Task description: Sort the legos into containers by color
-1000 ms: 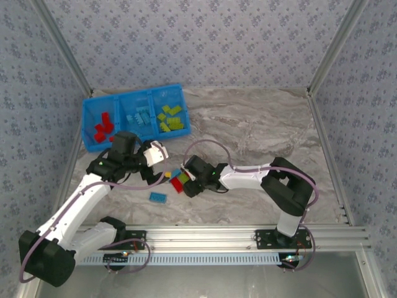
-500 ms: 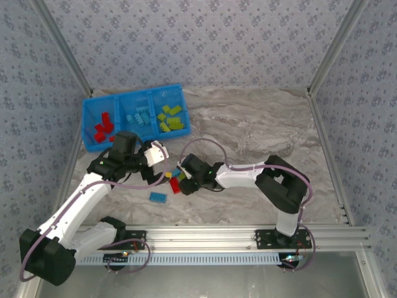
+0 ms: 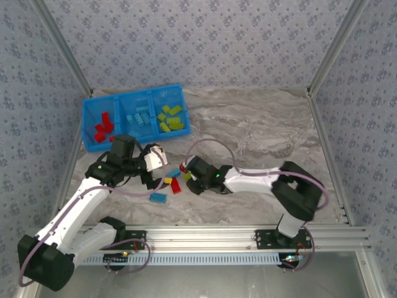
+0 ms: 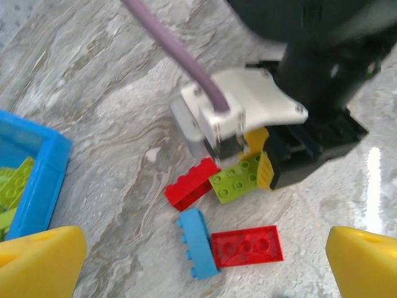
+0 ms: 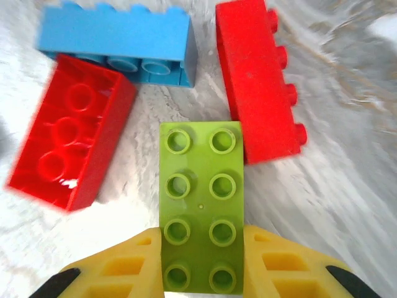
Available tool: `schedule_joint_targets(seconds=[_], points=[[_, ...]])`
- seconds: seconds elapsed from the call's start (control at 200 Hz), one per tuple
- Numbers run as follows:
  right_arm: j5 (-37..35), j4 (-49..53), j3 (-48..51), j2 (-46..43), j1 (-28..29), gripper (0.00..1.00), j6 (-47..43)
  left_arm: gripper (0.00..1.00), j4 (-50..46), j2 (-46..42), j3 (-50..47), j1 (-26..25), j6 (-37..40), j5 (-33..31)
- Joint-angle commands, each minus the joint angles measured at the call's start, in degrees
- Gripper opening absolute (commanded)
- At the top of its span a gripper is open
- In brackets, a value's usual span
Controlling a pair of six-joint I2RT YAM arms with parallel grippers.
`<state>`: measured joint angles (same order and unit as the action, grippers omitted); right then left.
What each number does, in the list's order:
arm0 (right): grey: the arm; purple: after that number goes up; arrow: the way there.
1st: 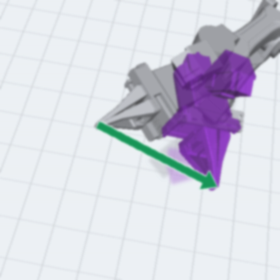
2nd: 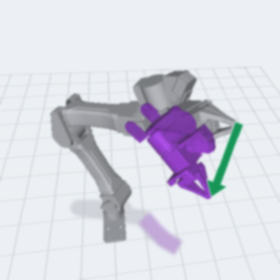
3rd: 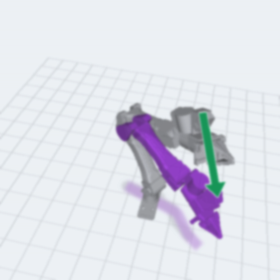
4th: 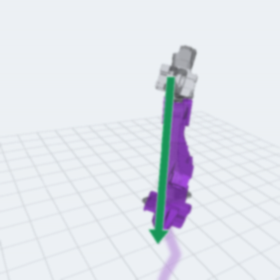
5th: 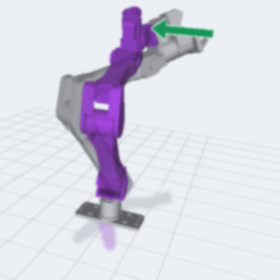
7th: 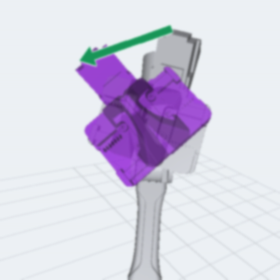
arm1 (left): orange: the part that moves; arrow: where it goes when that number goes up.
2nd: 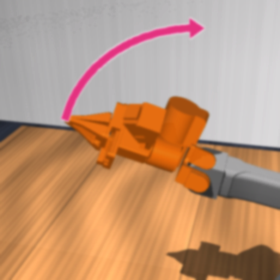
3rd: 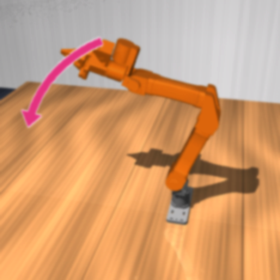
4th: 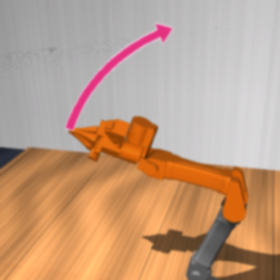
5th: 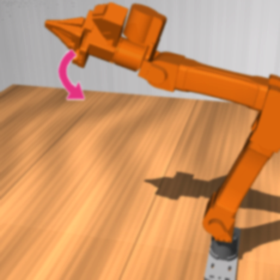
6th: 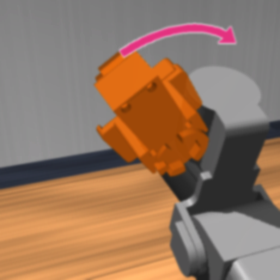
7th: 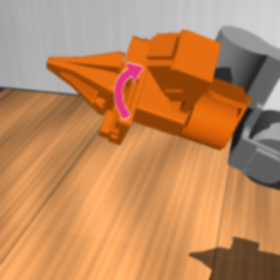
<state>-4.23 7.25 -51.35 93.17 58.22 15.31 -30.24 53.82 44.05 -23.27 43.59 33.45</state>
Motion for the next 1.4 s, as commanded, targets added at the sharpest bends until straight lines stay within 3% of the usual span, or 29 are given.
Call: schedule_joint_targets(seconds=[0.0, 0.08, 0.16, 0.25, 0.335, 0.45, 0.58, 0.745, 0.939, 1.089, 1.274, 1.329, 1.394], points=[[2.13, -4.00, 2.00, -11.08, -3.10, 0.30, 1.67, 0.99, 0.50, -0.91, -0.09, 0.24, 1.63, 6.02], [2.67, -7.17, 1.68, -14.50, -5.61, 0.29, 1.02, 0.99, 3.32, -1.13, -0.18, 0.97, -2.20, 4.93], [1.90, -8.76, -1.55, -13.54, -7.87, 0.29, -0.95, 0.99, 9.99, -0.93, -0.44, 2.72, -13.74, 1.01], [1.57, -10.59, -7.14, -8.33, -10.30, 0.29, -2.60, 0.99, 15.44, 0.24, 0.92, 4.92, -26.00, -9.35], [1.23, -12.97, -14.45, -1.20, -12.54, 0.29, -3.07, 0.99, 15.39, 2.22, 3.32, 7.88, -32.93, -20.21], [0.03, -11.05, -26.99, 10.83, -14.27, 0.30, -4.58, 0.99, 12.77, 4.47, 6.16, 12.25, -37.68, -27.29], [-0.75, -6.73, -40.53, 23.04, -15.20, 0.34, -4.72, 0.99, 12.67, 4.93, 5.97, 13.50, -38.97, -30.52], [-1.15, 1.88, -52.65, 30.15, -15.70, 0.60, -3.23, 0.99, 12.31, 4.98, 5.93, 13.60, -39.29, -33.82], [-0.14, 2.84, -48.00, 22.70, -15.56, 0.64, -3.07, 0.99, 11.93, 5.44, 5.95, 13.72, -39.84, -33.89], [6.59, 2.76, -36.98, 11.01, -15.56, 0.66, -2.59, 0.99, 10.82, 6.03, 6.28, 13.81, -38.81, -33.24], [15.23, 4.40, -19.60, -7.58, -14.76, 0.77, -3.89, 0.99, 10.09, 7.04, 6.84, 13.74, -39.40, -23.23], [16.33, 5.95, -13.83, -13.10, -14.45, 0.81, -3.97, 0.98, 6.63, 8.40, 8.98, 11.83, -40.29, -20.86], [16.92, 9.05, -9.03, -19.07, -14.03, 0.87, -3.68, 0.98, 0.77, 10.77, 12.81, 5.76, -41.18, -25.34]])
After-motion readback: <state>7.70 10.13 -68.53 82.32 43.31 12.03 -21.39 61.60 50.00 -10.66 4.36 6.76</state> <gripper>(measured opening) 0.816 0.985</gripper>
